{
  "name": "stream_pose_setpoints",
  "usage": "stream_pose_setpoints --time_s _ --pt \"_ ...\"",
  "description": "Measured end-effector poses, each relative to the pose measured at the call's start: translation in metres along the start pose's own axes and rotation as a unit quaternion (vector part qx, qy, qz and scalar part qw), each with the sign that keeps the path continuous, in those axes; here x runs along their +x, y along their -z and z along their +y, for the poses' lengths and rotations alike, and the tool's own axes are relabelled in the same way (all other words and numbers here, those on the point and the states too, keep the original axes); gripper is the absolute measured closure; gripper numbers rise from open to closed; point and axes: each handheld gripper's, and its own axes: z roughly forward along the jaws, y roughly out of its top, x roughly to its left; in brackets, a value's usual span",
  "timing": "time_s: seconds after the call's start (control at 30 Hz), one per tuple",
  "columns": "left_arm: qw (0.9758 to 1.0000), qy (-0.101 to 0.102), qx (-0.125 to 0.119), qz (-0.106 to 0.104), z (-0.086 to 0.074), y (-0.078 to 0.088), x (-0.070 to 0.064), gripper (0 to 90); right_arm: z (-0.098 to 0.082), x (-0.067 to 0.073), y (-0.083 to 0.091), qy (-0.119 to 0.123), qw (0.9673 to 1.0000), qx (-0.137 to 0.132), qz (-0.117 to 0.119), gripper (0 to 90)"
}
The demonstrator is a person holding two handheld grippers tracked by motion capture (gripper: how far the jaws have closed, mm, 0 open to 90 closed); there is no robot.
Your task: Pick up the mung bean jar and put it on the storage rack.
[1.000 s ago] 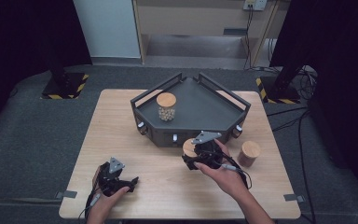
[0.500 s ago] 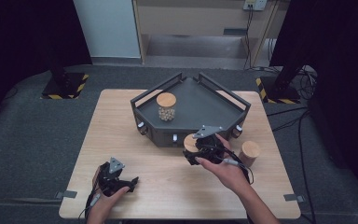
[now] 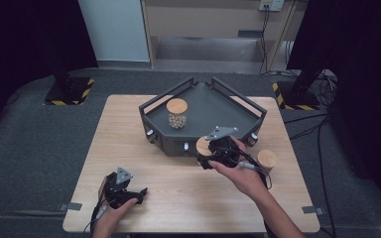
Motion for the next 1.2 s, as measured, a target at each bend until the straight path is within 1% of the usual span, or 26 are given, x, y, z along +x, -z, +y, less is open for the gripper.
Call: stream_pose_setpoints --time_s 0.2,0.3,0.4,0.6,0.8,0.97,1.2 --pt "1.0000 0.000 0.000 0.000 0.000 0.000 0.000 0.0 0.009 -0.003 0.002 0.005 1.0000 -0.001 -0.002 25.6" --pt "1.0000 0.000 0.000 0.000 0.000 0.000 0.000 0.0 0.015 -0.004 0.001 0.012 0.9999 0.001 -0.002 25.6" --pt "1.0000 0.000 0.000 0.000 0.000 0.000 0.000 0.0 0.018 -0.005 0.002 0.013 0.9999 0.000 -0.002 25.6" --pt "1.0000 0.000 0.000 0.000 0.000 0.000 0.000 0.0 0.025 -0.009 0.006 0.010 0.9999 -0.008 -0.004 25.5" --pt "1.0000 0.000 0.000 0.000 0.000 0.000 0.000 0.0 0.034 -0.016 0.011 0.006 0.9998 -0.016 -0.008 25.6" --pt "1.0000 0.000 0.000 0.000 0.000 0.000 0.000 0.0 0.039 -0.022 0.013 0.005 0.9998 -0.016 -0.011 25.6" --pt "1.0000 0.000 0.000 0.000 0.000 0.000 0.000 0.0 0.045 -0.030 0.013 -0.003 0.9998 -0.017 -0.012 25.6"
